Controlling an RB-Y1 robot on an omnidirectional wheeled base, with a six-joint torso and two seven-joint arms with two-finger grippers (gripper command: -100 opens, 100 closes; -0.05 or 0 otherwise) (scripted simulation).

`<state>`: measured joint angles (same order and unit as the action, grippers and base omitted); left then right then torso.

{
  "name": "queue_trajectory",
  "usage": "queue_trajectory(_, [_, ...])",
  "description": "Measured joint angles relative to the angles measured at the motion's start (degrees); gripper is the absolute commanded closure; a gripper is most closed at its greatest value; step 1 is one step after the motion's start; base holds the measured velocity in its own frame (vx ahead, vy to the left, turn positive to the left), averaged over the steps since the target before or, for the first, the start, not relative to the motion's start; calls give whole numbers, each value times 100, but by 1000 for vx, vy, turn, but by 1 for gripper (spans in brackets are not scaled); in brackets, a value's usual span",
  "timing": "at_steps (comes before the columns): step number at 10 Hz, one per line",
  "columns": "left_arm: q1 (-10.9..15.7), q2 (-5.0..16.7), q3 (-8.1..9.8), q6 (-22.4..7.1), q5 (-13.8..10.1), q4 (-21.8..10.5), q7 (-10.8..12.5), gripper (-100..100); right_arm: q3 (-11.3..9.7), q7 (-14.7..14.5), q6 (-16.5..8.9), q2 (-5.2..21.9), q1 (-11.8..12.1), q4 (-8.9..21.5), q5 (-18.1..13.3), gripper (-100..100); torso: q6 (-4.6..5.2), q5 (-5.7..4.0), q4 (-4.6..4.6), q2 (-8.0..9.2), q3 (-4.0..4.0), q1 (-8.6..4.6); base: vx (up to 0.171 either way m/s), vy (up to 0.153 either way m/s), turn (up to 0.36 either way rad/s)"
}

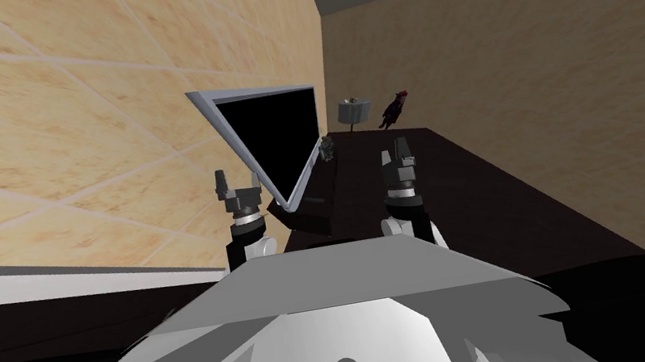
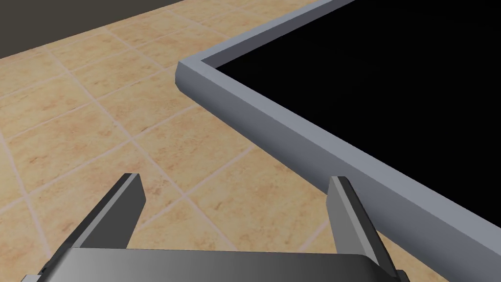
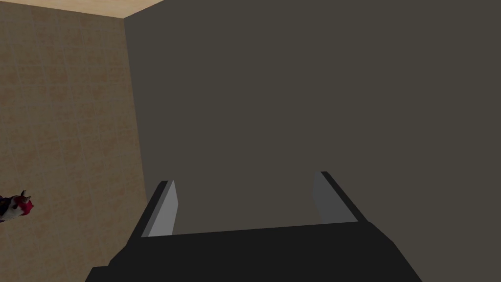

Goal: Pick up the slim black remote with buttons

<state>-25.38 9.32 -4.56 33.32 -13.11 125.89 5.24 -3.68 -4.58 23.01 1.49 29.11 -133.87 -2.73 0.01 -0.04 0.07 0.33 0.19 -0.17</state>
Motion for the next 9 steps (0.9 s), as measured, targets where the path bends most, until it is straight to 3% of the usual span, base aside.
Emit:
queue_trajectory(3, [242, 439, -50, -315, -552, -363, 178, -100, 0, 0, 0, 0, 0, 0, 0, 0, 1, -1, 2, 8, 5, -2, -105, -60, -141])
queue_trajectory(4, [245, 569, -170, -360, -710, -530, 214, -100, 0, 0, 0, 0, 0, 0, 0, 0, -1, -1, 2, 7, 4, -6, -51, -46, -22])
queue_trajectory(7, [414, 844, -258, -828, -1131, -686, 237, -100, 0, 0, 0, 0, 1, 0, 0, 0, 0, -2, -4, -18, -10, -8, -32, -62, -100])
queue_trajectory(9, [421, 1040, -355, -959, -1376, -872, 283, -100, 0, 0, 0, 0, 1, 0, 0, 0, -1, 0, -4, -19, -11, 2, -33, -62, -133])
